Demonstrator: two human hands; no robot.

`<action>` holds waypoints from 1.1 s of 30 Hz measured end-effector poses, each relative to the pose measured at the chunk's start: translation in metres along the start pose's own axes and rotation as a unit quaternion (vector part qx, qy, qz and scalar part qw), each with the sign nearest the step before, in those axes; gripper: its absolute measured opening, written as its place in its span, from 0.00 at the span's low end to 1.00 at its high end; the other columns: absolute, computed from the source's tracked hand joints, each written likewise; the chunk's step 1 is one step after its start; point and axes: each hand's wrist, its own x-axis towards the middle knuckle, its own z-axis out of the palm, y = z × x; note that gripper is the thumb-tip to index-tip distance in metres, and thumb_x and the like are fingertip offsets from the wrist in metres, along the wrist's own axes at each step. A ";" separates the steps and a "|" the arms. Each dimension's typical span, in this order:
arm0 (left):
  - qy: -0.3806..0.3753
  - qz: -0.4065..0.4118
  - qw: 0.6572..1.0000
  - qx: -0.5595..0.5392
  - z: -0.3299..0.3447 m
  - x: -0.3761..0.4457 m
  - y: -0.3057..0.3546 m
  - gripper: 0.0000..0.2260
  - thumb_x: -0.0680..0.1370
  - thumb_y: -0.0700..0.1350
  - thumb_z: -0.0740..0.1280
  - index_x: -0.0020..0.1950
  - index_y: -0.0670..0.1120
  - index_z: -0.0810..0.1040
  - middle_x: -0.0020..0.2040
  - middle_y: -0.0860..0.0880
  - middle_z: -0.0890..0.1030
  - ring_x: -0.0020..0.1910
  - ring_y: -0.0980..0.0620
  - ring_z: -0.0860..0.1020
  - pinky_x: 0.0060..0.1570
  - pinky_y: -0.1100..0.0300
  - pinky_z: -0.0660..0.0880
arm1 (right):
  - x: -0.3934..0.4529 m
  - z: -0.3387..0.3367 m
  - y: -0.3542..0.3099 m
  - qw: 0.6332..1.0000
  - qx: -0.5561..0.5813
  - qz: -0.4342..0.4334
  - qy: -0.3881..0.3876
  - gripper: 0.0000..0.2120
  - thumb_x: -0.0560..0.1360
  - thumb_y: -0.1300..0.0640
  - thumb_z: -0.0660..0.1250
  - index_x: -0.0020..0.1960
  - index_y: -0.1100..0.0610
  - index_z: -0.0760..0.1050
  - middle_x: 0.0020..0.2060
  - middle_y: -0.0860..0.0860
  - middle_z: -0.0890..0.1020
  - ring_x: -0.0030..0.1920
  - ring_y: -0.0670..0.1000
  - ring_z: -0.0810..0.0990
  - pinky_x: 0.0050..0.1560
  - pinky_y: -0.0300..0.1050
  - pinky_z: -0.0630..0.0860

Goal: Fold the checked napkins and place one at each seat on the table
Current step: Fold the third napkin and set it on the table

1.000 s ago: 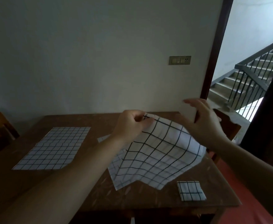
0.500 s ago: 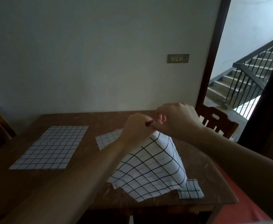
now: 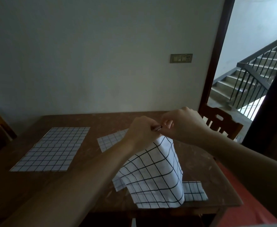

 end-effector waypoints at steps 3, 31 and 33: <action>-0.008 -0.035 0.999 -0.008 -0.001 0.002 -0.003 0.19 0.76 0.44 0.68 0.25 0.48 0.71 0.22 0.56 0.66 0.23 0.58 0.62 0.25 0.69 0.59 | -0.001 0.002 0.004 1.000 -0.022 0.009 0.008 0.29 0.61 0.28 0.47 0.37 0.47 0.78 0.35 0.43 0.83 0.38 0.47 0.82 0.40 0.45 0.79; 0.048 -0.107 0.960 -0.252 -0.034 0.001 -0.013 0.11 0.72 0.43 0.74 0.45 0.35 0.82 0.42 0.38 0.84 0.40 0.47 0.81 0.46 0.52 0.79 | -0.005 0.009 0.042 0.944 0.257 0.040 -0.202 0.14 0.66 0.38 0.70 0.34 0.48 0.79 0.29 0.46 0.78 0.30 0.46 0.75 0.36 0.44 0.72; 0.070 -0.120 0.954 -0.264 -0.040 -0.001 -0.020 0.06 0.72 0.41 0.74 0.44 0.38 0.83 0.43 0.40 0.85 0.41 0.48 0.83 0.47 0.53 0.80 | -0.007 0.010 0.054 0.942 0.281 0.057 -0.175 0.12 0.69 0.45 0.73 0.32 0.50 0.80 0.27 0.49 0.77 0.30 0.49 0.74 0.37 0.44 0.71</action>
